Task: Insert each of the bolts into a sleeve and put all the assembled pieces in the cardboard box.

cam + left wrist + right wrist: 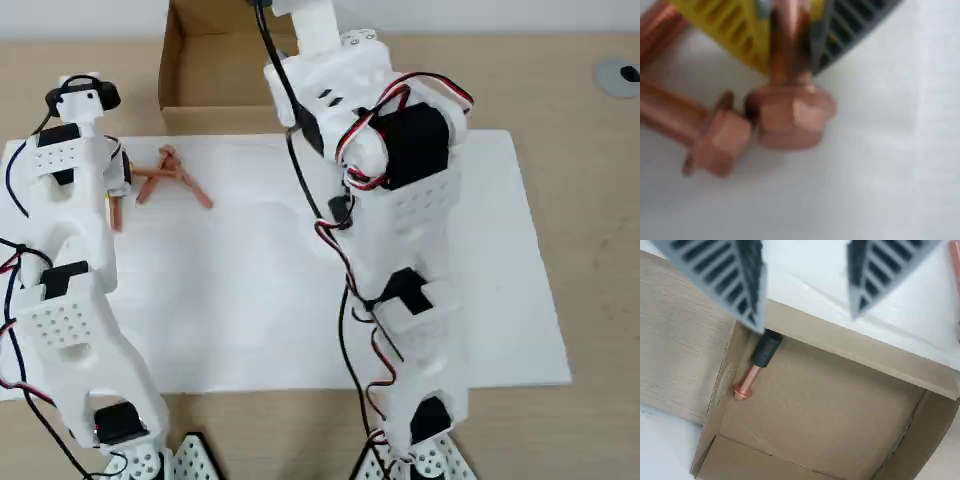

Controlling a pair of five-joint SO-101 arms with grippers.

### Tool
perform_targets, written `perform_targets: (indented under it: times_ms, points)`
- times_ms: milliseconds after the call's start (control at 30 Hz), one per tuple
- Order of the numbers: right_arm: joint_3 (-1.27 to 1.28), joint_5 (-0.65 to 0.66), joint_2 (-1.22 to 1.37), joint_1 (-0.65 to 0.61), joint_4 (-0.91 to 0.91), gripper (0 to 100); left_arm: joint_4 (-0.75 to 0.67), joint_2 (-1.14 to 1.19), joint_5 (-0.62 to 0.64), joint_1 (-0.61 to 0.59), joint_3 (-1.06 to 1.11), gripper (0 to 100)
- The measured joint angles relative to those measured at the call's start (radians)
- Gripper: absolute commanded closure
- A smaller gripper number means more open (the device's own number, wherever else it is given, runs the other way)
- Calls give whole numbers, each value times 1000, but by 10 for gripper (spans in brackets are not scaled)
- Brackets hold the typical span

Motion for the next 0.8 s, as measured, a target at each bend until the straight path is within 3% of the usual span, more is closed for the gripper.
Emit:
perform_targets:
  times_ms: [367,567,800]
  points:
    - [0,0,0,0,0,853,166,-98,28,-5,-52,988]
    - [0,-5,0,0,0,853,216,-427,26,-3,37,988]
    - [175,-87,-20,0,0,853,163,-862,-3,-3,387,988]
